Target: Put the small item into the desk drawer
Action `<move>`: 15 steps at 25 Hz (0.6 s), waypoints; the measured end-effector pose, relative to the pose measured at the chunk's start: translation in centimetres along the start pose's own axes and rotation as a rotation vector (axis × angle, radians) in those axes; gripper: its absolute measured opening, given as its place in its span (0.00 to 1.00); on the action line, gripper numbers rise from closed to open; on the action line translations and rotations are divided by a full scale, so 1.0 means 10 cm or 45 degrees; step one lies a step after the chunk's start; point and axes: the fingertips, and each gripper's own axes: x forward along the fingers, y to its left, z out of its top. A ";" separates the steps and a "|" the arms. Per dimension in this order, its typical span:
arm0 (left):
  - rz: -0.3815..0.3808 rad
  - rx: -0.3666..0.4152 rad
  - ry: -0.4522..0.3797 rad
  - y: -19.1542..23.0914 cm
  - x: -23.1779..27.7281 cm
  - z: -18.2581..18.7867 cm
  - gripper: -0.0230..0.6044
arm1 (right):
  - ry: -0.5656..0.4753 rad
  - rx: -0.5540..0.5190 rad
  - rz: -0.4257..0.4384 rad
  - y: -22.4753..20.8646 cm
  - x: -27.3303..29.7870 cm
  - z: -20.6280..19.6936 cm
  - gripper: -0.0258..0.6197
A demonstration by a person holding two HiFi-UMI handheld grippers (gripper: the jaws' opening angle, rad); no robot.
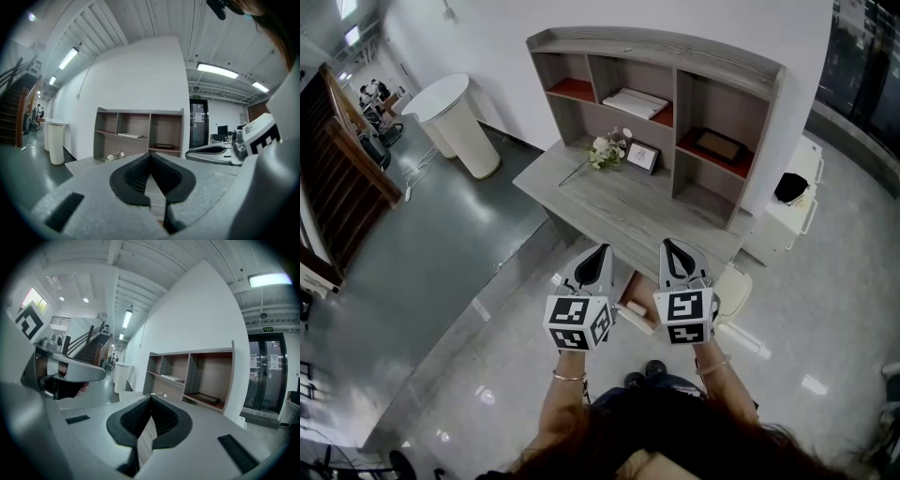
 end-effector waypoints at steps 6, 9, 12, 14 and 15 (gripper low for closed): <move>-0.013 -0.002 0.004 -0.05 0.00 -0.01 0.06 | 0.000 0.005 -0.007 -0.01 -0.04 0.00 0.04; -0.018 -0.004 0.006 -0.06 0.00 -0.02 0.06 | 0.004 0.006 -0.006 -0.01 -0.04 -0.01 0.04; -0.020 -0.007 0.008 -0.07 0.00 -0.04 0.06 | 0.003 0.009 -0.003 0.01 -0.05 -0.02 0.04; -0.023 -0.009 0.009 -0.08 0.01 -0.05 0.06 | -0.001 0.011 -0.002 0.01 -0.05 -0.02 0.04; -0.024 -0.010 0.010 -0.08 0.01 -0.06 0.06 | -0.003 0.011 -0.002 0.01 -0.05 -0.02 0.04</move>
